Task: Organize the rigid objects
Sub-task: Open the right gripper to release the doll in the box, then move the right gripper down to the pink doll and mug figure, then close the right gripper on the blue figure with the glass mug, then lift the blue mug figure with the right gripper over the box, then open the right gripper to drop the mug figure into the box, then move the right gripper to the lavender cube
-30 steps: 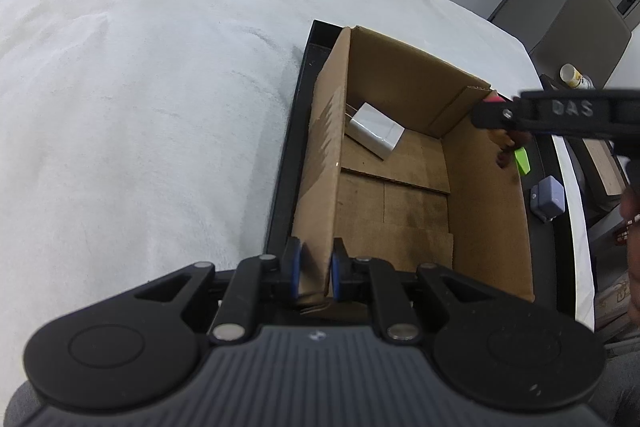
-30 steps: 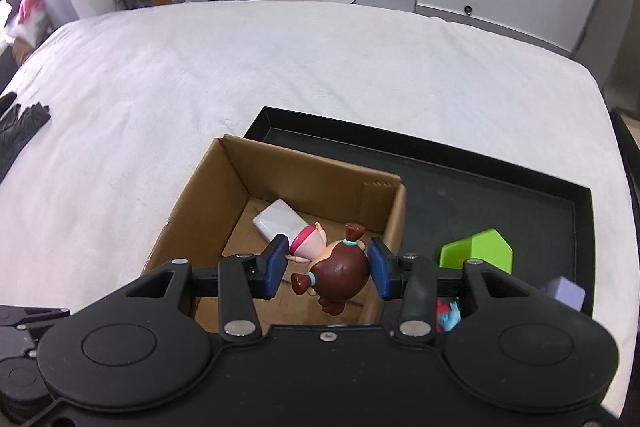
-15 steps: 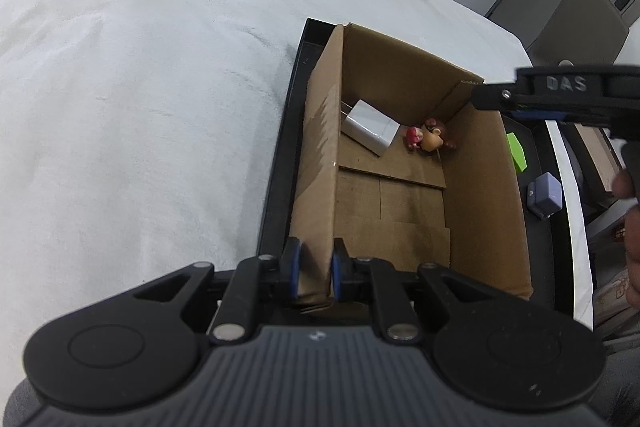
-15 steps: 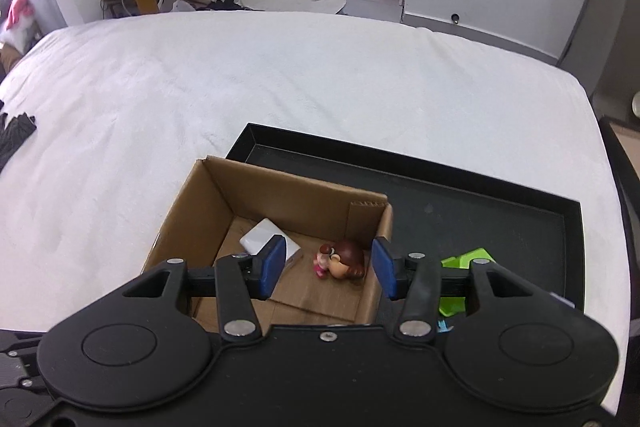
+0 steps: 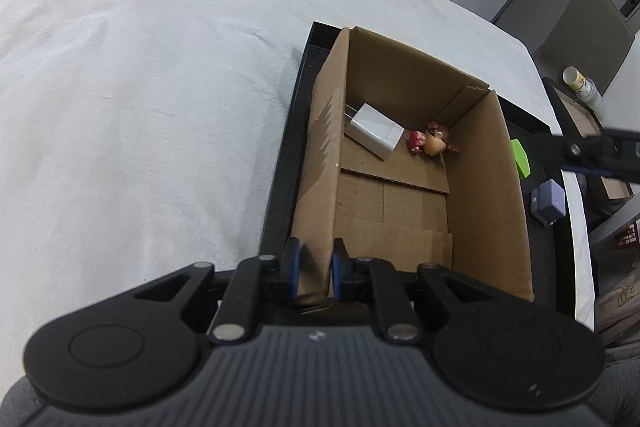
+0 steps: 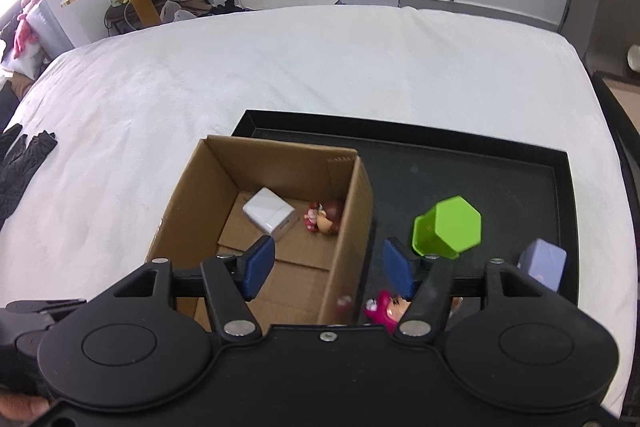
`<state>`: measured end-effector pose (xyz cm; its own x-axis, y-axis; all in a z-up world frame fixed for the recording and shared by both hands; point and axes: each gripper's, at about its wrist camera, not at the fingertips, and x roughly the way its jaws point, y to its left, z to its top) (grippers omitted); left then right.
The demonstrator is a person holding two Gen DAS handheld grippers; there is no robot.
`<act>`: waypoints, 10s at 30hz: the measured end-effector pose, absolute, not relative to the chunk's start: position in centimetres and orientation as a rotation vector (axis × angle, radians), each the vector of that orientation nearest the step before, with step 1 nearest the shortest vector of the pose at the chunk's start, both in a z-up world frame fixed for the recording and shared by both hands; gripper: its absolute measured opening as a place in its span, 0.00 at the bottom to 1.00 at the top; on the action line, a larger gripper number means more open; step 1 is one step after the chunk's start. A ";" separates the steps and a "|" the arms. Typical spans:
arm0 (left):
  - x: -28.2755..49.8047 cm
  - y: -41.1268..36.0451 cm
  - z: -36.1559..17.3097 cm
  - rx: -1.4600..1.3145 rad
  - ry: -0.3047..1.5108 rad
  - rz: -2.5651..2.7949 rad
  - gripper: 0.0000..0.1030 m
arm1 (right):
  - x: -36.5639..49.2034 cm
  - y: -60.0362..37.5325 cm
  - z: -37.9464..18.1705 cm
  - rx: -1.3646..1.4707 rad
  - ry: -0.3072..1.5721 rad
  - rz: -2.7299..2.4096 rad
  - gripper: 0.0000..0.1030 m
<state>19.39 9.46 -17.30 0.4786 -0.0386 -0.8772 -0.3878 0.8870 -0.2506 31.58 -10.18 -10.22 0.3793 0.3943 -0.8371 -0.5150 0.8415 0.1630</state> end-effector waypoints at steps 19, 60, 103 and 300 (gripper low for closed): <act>19.7 8.8 -17.2 -0.420 1.069 0.258 0.13 | 32.2 -16.9 -11.4 -0.017 1.050 0.525 0.66; 21.4 7.9 -17.8 -0.355 1.117 0.318 0.12 | 36.2 -20.8 -22.1 0.196 1.149 0.458 0.45; 21.3 8.1 -17.9 -0.357 1.106 0.318 0.12 | 33.5 -21.9 -21.6 0.017 1.178 0.349 0.71; 21.6 8.3 -18.4 -0.337 1.106 0.288 0.14 | 32.1 -24.7 -15.7 0.198 1.048 0.384 0.74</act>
